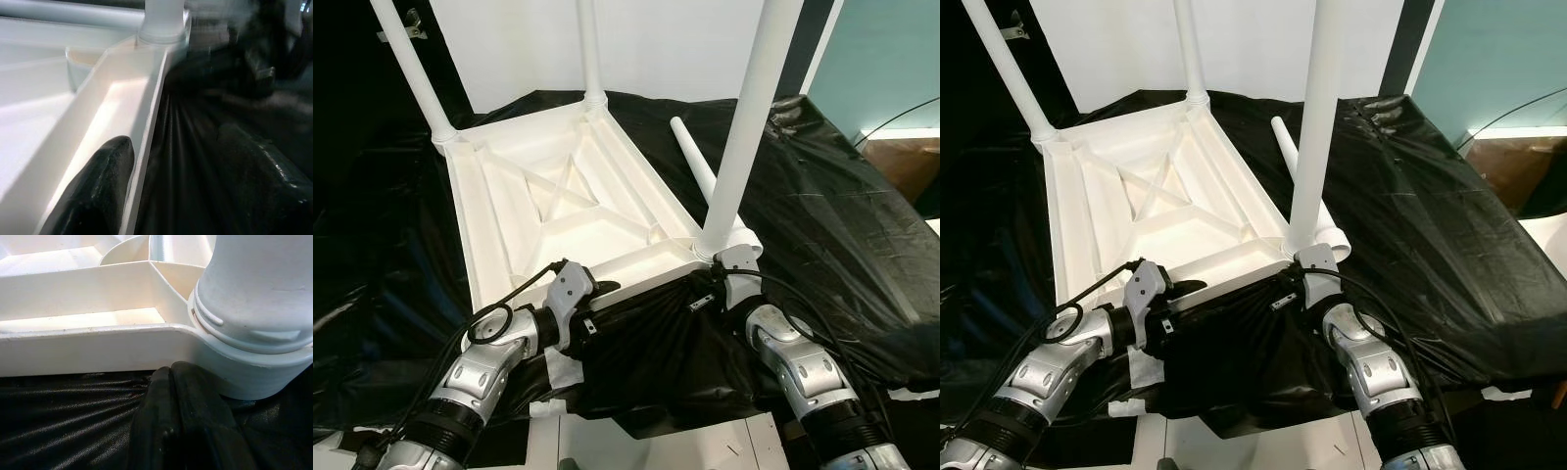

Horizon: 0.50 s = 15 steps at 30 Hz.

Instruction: Building children table

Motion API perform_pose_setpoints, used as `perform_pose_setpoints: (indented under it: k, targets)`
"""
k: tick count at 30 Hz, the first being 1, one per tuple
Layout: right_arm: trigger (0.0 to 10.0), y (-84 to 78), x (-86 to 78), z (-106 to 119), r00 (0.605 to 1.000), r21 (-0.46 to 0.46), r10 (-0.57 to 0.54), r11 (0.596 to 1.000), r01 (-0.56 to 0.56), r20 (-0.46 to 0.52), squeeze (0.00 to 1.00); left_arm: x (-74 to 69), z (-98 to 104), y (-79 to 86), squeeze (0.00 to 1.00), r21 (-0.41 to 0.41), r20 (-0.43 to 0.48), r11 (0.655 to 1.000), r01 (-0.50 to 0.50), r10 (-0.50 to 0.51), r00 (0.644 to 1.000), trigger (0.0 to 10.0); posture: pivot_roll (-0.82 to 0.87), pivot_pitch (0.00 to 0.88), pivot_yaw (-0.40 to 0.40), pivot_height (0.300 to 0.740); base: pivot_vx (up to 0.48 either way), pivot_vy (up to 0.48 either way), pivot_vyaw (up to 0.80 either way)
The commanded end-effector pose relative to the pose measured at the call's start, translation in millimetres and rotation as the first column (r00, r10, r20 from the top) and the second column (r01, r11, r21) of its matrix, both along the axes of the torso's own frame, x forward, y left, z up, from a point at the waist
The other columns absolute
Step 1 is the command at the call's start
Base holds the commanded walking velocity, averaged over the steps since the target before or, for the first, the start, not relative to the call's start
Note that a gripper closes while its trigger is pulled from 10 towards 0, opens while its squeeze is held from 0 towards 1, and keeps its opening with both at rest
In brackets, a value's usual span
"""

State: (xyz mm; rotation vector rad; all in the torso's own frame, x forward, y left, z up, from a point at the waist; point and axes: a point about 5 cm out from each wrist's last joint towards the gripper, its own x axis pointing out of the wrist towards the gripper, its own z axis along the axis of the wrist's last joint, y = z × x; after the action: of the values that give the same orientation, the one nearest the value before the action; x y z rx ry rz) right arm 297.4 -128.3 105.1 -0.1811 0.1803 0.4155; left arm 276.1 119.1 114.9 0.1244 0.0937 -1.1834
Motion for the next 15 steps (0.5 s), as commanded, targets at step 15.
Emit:
perform_pose_setpoints:
  k: [15]
  targets:
    - [10.0,32.7,-15.5,19.4,0.997,0.105,0.050,0.993,-0.057,0.062,0.00,21.6,15.4,10.1,0.00,0.046,0.051,0.997,0.058,-0.060,0.997,10.0,-0.08,0.029,0.034,0.740,0.000,0.000,0.00]
